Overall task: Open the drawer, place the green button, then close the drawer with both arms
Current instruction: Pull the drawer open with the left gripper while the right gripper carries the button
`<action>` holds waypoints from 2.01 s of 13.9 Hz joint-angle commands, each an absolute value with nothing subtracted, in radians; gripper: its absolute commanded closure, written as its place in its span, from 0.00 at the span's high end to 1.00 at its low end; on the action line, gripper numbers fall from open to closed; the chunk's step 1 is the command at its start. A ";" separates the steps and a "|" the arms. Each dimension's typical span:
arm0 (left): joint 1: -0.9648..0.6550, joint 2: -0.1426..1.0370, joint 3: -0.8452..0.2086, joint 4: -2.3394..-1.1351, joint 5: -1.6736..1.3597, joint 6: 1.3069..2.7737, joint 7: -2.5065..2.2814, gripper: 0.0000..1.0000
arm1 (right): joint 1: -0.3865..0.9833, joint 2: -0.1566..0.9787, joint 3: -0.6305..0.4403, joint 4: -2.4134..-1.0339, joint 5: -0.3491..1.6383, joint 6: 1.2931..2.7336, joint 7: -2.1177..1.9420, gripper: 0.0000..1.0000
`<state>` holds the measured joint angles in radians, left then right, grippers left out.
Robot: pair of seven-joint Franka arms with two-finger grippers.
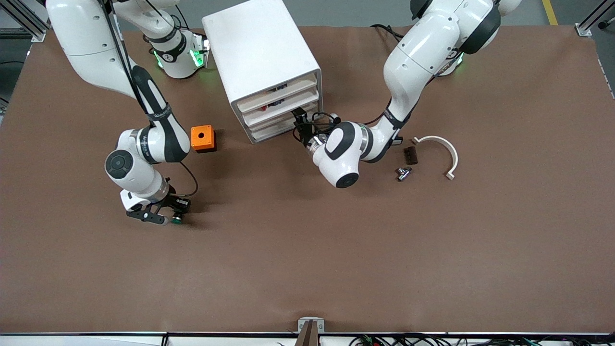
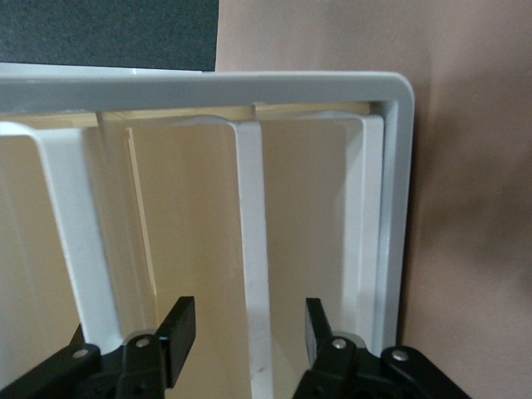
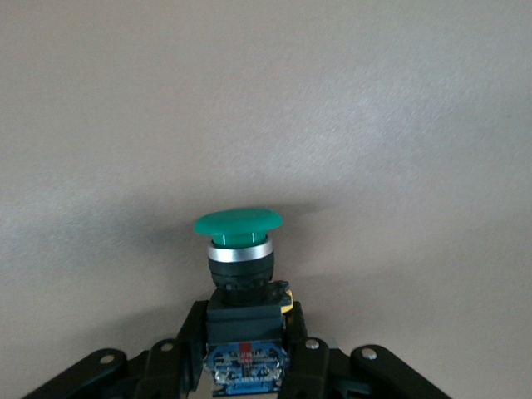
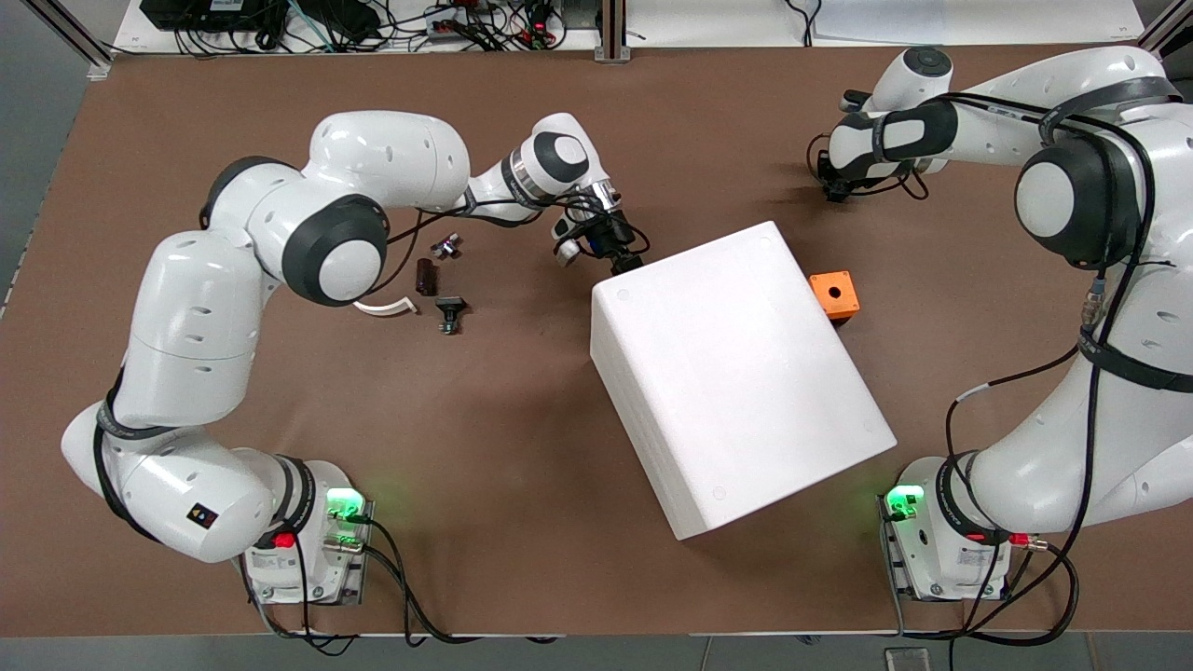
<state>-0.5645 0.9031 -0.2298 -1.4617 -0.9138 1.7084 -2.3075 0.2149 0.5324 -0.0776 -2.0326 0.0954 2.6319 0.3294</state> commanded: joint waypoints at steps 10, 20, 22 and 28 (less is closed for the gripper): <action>-0.609 0.933 -0.221 -1.445 -0.945 1.716 -2.287 0.26 | 0.394 0.311 -0.081 -1.868 0.114 2.117 0.885 0.00; -0.506 0.926 -0.186 -1.379 -0.937 1.718 -2.283 0.00 | 0.570 0.302 -0.081 -1.833 0.114 2.062 1.300 0.00; -0.453 0.930 -0.186 -1.350 -0.940 1.718 -2.244 0.00 | 0.592 0.304 -0.081 -1.832 0.114 2.063 1.357 0.00; -0.397 0.923 -0.187 -1.347 -0.942 1.753 -2.158 0.29 | 0.692 0.308 -0.083 -1.818 0.114 2.068 1.554 0.00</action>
